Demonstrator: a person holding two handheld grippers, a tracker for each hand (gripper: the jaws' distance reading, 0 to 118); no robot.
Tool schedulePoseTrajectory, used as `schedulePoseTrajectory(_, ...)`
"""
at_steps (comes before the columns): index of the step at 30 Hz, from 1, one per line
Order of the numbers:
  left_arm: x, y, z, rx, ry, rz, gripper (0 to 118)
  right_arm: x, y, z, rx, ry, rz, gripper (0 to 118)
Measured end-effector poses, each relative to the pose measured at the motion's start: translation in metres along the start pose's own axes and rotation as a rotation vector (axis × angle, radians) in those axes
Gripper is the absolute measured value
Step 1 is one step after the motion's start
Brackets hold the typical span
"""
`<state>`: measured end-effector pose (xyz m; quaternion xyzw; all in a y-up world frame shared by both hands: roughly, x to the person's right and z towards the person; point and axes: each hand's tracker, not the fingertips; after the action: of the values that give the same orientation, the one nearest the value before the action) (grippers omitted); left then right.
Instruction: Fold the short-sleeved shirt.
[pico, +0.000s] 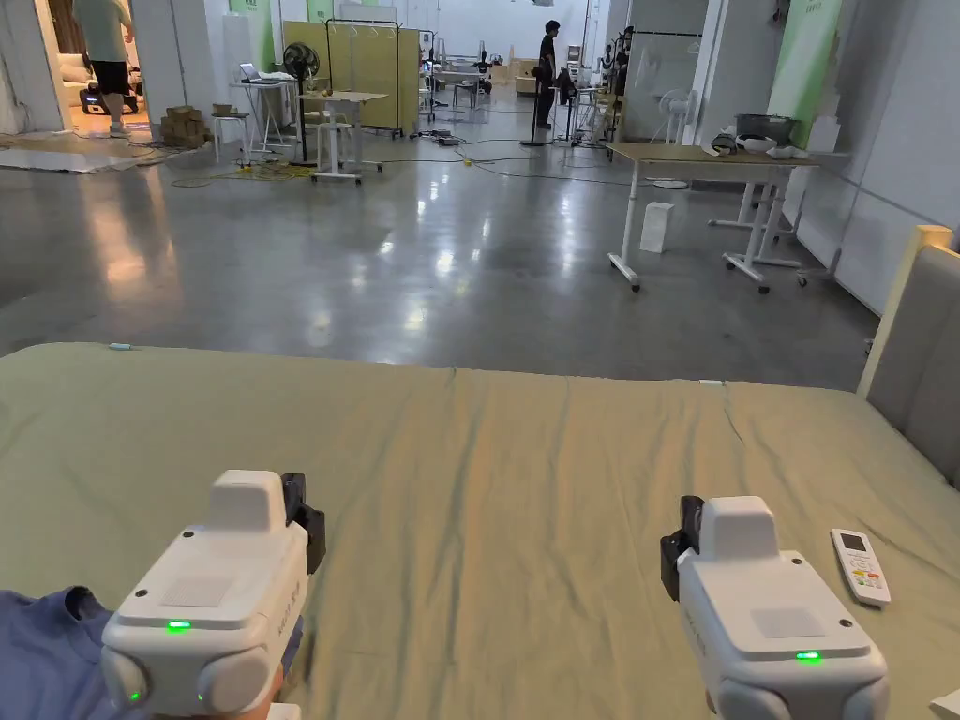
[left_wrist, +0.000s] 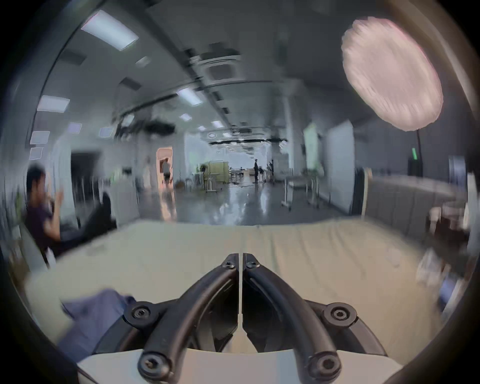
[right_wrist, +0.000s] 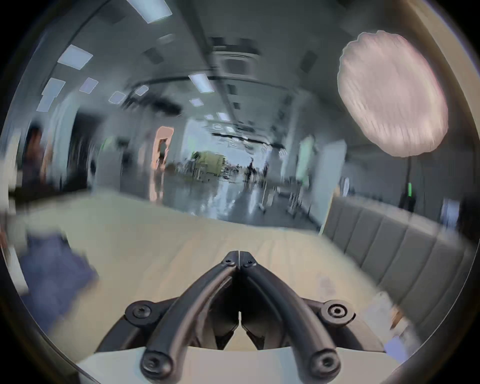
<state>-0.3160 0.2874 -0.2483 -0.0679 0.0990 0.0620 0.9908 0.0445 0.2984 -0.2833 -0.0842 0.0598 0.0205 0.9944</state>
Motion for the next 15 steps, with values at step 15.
schedulePoseTrajectory(15,-0.009,0.01,-0.002,-0.057,0.02,-0.049,2,-0.032,0.007,0.016,0.037,-0.048,-0.035,0)
